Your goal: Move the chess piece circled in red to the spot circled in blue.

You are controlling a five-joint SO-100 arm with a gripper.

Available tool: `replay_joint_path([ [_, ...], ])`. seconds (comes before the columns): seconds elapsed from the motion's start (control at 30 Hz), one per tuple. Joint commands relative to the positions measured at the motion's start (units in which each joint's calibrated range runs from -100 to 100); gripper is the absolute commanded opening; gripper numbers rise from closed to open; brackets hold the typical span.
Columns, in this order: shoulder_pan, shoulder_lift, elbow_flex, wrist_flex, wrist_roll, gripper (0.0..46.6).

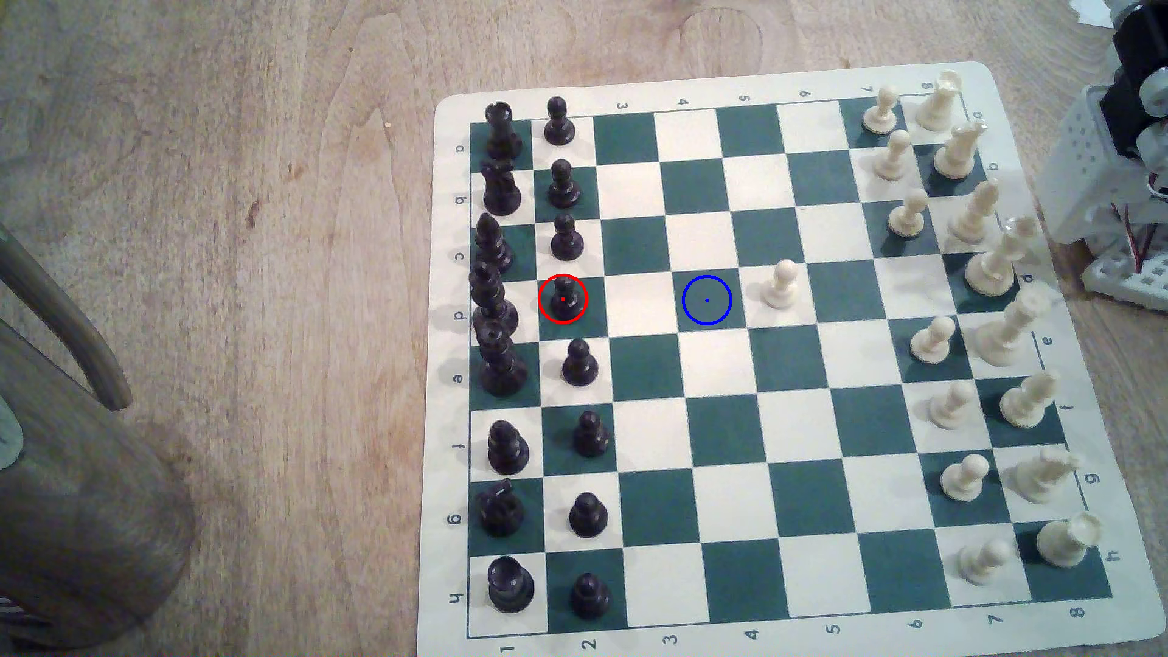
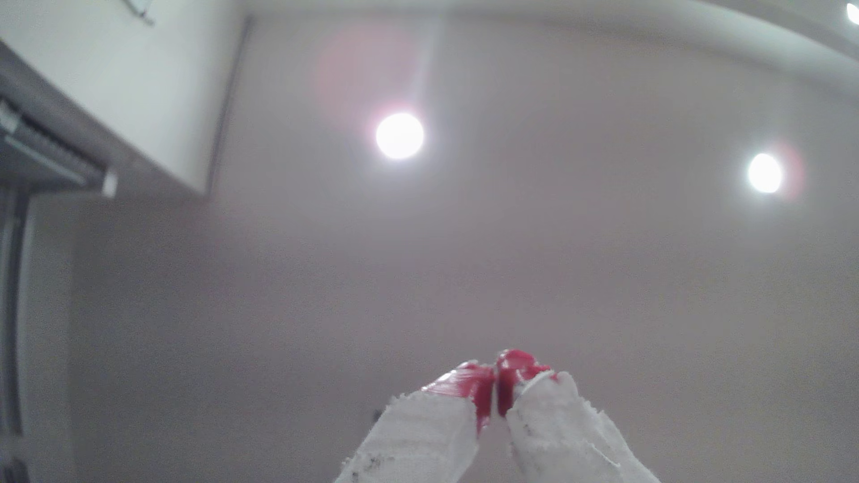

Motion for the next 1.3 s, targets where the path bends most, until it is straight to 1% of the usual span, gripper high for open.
replay_joint_path([
  [0.0, -1.2, 0.0, 0.8, -3.6, 1.0, 0.2],
  [0.73, -1.2, 0.0, 0.9, -2.1, 1.0, 0.2],
  [0.87, -1.9, 0.0, 0.9, 11.0, 1.0, 0.2],
  [0.9, -1.4, 0.0, 0.9, 17.4, 0.9, 0.2],
  [0.97, -1.4, 0.0, 0.9, 24.6, 0.7, 0.2],
  [1.03, -2.0, 0.0, 0.9, 33.1, 1.0, 0.2],
  [1.1, -1.3, 0.0, 0.9, 42.1, 1.1, 0.2],
  [1.17, 0.7, 0.0, 0.9, 48.3, 1.1, 0.2],
  [1.2, 3.4, 0.0, 0.9, 56.5, 4.1, 0.2],
  [1.27, 4.3, 0.0, 0.9, 63.2, 4.1, 0.2],
])
